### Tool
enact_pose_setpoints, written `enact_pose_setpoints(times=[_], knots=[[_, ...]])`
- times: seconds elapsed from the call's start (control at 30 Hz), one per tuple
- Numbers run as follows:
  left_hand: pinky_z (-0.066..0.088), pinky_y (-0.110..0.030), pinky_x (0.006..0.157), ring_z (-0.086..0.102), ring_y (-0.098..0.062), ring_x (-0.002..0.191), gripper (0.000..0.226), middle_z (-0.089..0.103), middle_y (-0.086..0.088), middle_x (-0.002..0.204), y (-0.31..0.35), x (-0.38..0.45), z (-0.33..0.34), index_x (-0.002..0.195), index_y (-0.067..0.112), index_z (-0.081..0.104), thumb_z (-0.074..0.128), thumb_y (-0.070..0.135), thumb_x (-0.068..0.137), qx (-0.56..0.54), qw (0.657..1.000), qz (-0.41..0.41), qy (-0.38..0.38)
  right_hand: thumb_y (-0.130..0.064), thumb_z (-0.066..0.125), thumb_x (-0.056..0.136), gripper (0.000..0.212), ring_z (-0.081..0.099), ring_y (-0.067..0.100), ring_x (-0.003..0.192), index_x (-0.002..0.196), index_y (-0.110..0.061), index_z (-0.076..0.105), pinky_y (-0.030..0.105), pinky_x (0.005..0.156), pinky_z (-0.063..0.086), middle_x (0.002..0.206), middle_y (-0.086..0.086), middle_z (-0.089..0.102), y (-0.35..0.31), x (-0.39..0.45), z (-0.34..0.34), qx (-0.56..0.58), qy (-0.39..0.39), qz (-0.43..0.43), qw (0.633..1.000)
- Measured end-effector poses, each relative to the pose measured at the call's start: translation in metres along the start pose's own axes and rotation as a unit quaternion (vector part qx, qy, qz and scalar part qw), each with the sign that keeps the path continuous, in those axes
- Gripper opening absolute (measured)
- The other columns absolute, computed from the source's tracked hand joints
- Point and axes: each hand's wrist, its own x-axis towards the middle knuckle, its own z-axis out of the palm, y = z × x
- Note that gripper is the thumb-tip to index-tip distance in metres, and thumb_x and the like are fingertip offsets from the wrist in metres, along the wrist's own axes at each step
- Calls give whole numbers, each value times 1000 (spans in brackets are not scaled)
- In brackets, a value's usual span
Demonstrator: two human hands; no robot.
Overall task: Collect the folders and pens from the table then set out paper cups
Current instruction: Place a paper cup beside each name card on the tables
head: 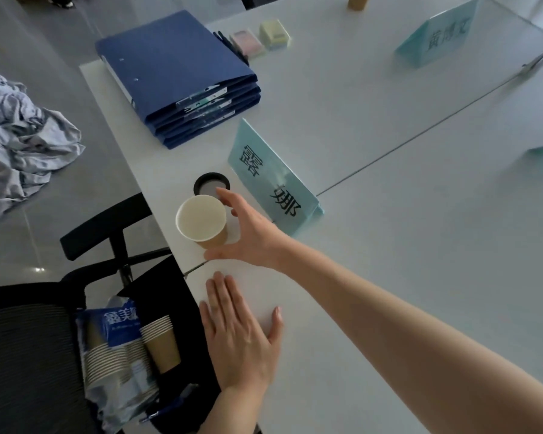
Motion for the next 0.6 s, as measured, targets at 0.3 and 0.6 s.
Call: enact_pose_setpoints(times=[0.3, 0.6], knots=[[20, -51, 118, 21, -36, 147, 93, 22, -25, 158, 1, 0, 0, 149, -7, 27, 36, 61, 87, 10, 1000, -3, 2, -21, 86, 68, 80, 51, 23, 123, 136, -17, 43, 43, 103, 42, 130, 6, 58, 13, 11, 20, 44, 72, -15, 996], [18, -51, 119, 19, -36, 148, 93, 21, -26, 158, 1, 0, -4, 150, -7, 25, 33, 61, 87, 16, 1000, -6, -12, -16, 87, 67, 71, 58, 8, 111, 126, -20, 47, 39, 97, 50, 119, -15, 57, 39, -68, -5, 121, 162, 5, 979]])
